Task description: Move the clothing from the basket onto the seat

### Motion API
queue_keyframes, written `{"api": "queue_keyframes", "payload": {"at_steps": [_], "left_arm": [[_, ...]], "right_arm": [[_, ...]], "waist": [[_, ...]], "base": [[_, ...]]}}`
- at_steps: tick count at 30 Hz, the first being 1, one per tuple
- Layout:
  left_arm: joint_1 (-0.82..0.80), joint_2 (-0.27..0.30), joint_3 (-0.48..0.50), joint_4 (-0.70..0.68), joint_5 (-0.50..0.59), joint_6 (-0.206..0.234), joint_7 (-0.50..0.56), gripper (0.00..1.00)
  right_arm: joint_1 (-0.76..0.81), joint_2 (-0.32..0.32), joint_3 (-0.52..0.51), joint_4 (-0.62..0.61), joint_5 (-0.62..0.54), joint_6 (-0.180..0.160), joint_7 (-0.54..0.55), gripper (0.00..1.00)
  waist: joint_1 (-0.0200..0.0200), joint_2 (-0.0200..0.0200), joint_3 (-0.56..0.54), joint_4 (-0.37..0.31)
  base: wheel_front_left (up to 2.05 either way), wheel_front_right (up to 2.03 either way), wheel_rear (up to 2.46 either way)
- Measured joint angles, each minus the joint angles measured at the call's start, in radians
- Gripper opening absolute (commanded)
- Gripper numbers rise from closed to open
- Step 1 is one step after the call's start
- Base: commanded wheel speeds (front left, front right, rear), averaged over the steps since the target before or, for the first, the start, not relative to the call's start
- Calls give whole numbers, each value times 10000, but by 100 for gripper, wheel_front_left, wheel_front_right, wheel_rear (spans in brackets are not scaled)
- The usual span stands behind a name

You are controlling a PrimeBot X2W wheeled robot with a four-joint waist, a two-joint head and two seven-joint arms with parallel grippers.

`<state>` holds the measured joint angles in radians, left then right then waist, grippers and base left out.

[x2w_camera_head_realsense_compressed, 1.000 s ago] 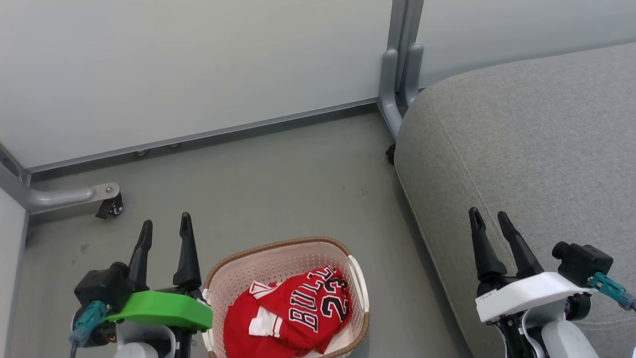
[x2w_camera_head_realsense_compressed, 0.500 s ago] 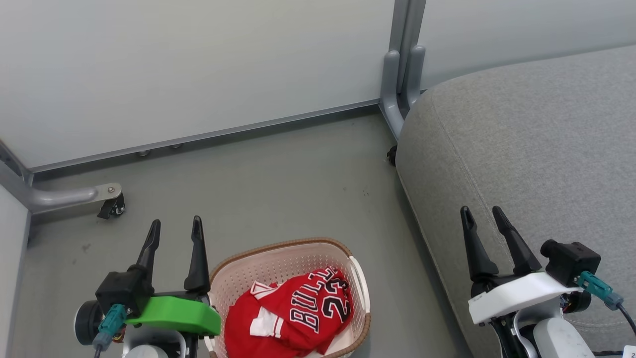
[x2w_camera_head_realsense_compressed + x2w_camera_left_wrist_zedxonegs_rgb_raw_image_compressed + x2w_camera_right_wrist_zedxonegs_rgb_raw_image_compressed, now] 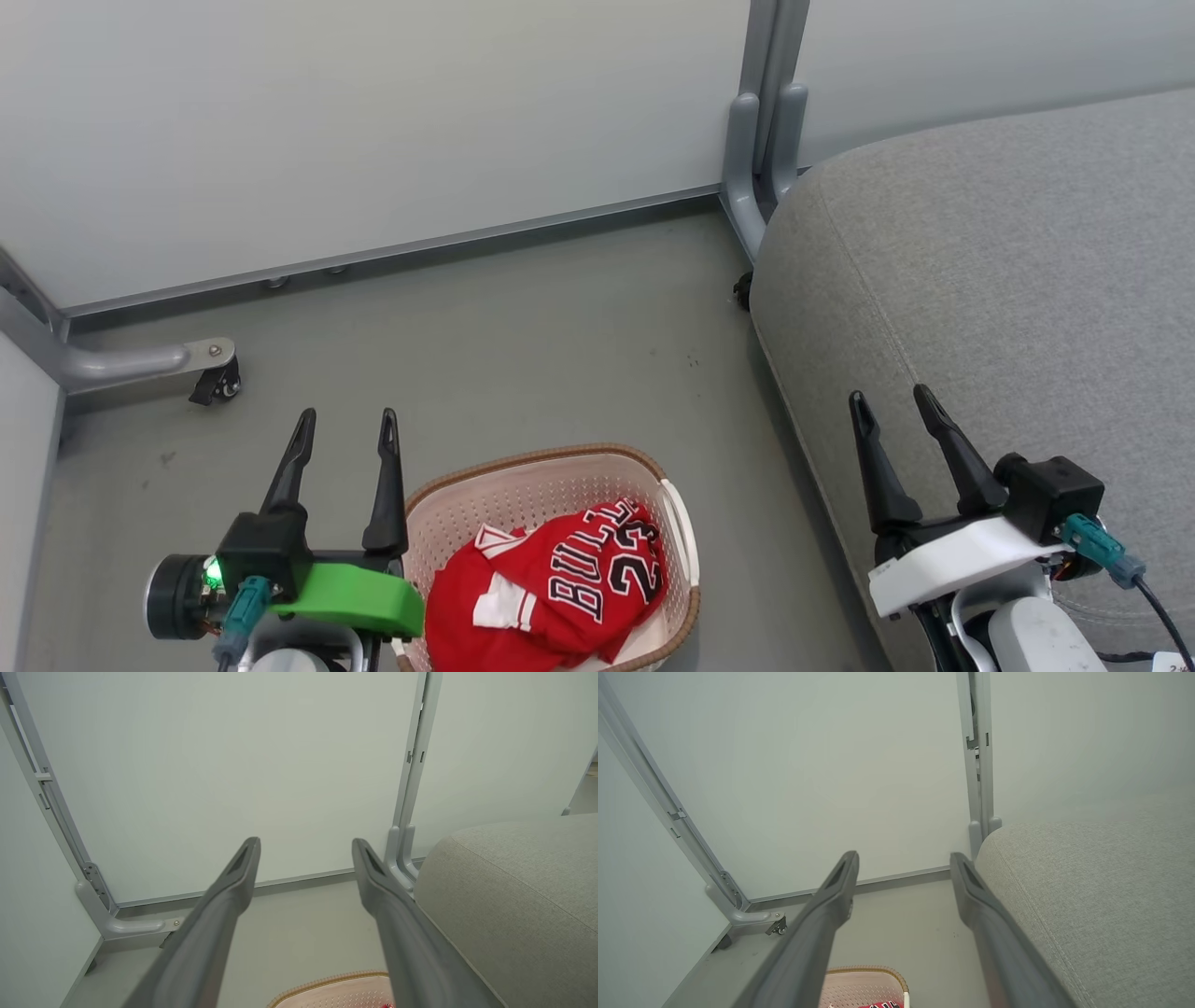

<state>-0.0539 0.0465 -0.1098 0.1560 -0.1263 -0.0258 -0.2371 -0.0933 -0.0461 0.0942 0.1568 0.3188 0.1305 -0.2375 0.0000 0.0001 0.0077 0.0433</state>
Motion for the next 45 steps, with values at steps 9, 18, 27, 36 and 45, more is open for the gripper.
{"api": "queue_keyframes", "payload": {"at_steps": [9, 18, 27, 36, 45], "left_arm": [[-1, 12, -100, 75, 656, 12, -159, 100], [-3, 42, -157, 169, 1026, 54, -272, 100], [-3, 46, -173, 307, 1020, 54, -272, 100], [-14, 52, -171, 368, 1003, 48, -272, 100], [-839, 186, -378, 575, 1024, -278, -278, 100]], "right_arm": [[-36, -6, 84, 4, -608, 0, -146, 100], [-60, -12, 107, 77, -1005, 0, -244, 100], [-85, -12, 67, 178, -1032, 0, -244, 100], [-134, -12, 71, 217, -1064, 0, -244, 100], [-518, -12, 186, -23, -1062, 2, -244, 100]], "waist": [[0, 0, 24, 51], [0, 0, 10, 95], [0, 0, 5, 102], [0, 0, 83, 102], [0, 0, 510, -112]], "base": [[0, 0, 0], [0, 0, 0], [0, 0, 0], [0, 0, 0], [0, 0, 0]]}}
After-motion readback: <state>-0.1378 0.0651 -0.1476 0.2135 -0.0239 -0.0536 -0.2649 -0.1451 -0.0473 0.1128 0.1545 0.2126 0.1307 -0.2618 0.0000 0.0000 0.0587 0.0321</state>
